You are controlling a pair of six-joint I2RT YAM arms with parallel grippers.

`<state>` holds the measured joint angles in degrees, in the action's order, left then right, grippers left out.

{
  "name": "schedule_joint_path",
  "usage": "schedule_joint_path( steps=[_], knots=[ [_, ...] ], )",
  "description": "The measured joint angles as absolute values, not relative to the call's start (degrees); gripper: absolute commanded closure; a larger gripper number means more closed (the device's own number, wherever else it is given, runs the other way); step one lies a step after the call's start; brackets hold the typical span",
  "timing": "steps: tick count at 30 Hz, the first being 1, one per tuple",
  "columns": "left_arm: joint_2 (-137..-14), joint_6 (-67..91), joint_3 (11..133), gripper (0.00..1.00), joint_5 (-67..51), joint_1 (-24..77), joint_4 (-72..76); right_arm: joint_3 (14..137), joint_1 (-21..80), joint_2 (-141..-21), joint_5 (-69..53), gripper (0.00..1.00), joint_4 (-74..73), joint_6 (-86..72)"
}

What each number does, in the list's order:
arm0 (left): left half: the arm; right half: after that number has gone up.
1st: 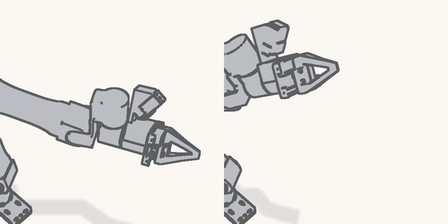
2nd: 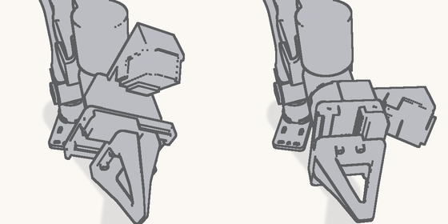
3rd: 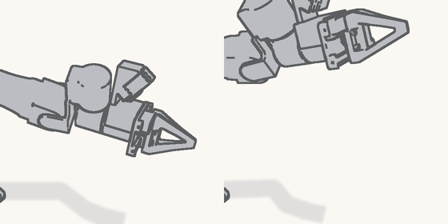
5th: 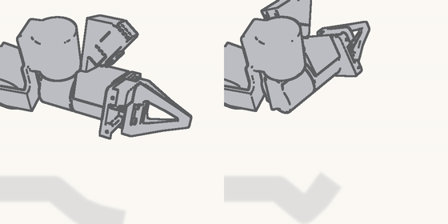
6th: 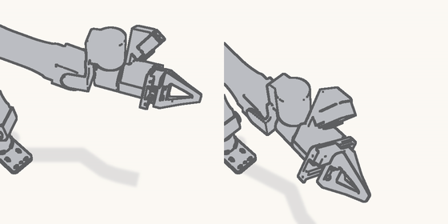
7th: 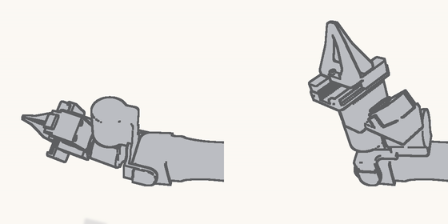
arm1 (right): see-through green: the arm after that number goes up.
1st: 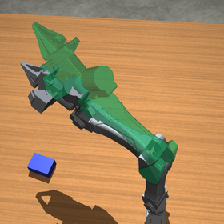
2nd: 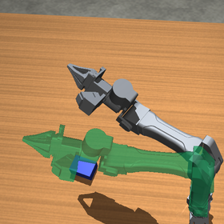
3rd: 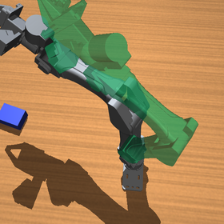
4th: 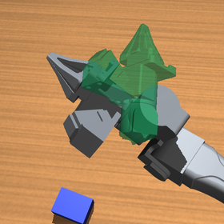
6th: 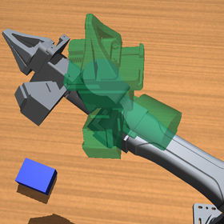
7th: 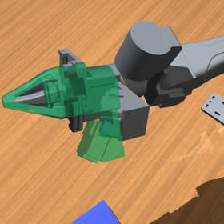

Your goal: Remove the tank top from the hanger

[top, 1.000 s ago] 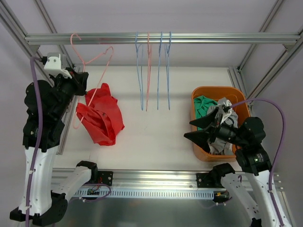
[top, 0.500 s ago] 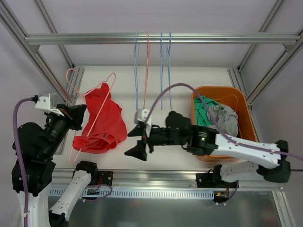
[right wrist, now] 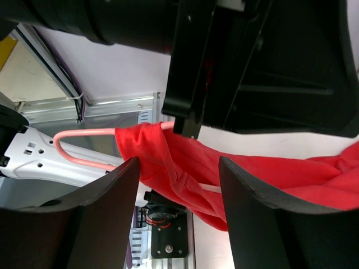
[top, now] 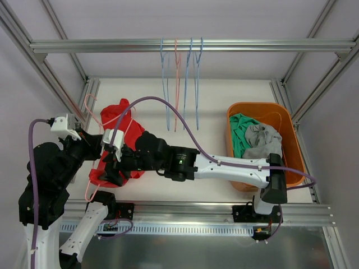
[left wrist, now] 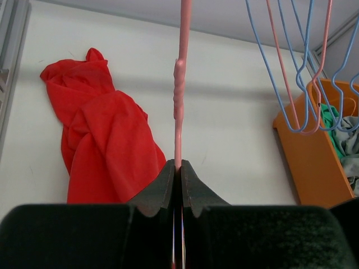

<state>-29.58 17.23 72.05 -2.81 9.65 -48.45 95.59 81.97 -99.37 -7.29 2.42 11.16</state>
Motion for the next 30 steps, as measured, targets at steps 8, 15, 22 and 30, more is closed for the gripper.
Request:
schedule_joint_path(
  steps=[8, 15, 22, 30],
  knots=[
    [-29.6, 17.2, 72.1, 1.0, -2.5, 9.6, -48.9, 98.0, 81.9, -101.7, -12.4, 0.64, 3.3, 7.7],
    [-29.6, 16.9, 72.1, 1.0, -2.4, 9.6, -49.2, 99.3, 82.0, -103.0, -15.0, 1.0, 4.1, 5.5],
    [-30.0, 16.9, 72.1, 1.0, -1.9, 9.6, -49.2, 99.3, 82.0, -102.9, -15.0, 1.0, 4.1, 5.7],
    [-35.7, 19.1, 71.9, 1.0, 2.2, 9.6, -47.1, 100.1, 81.8, -102.5, -23.7, 1.0, 4.9, 4.4]
  ],
)
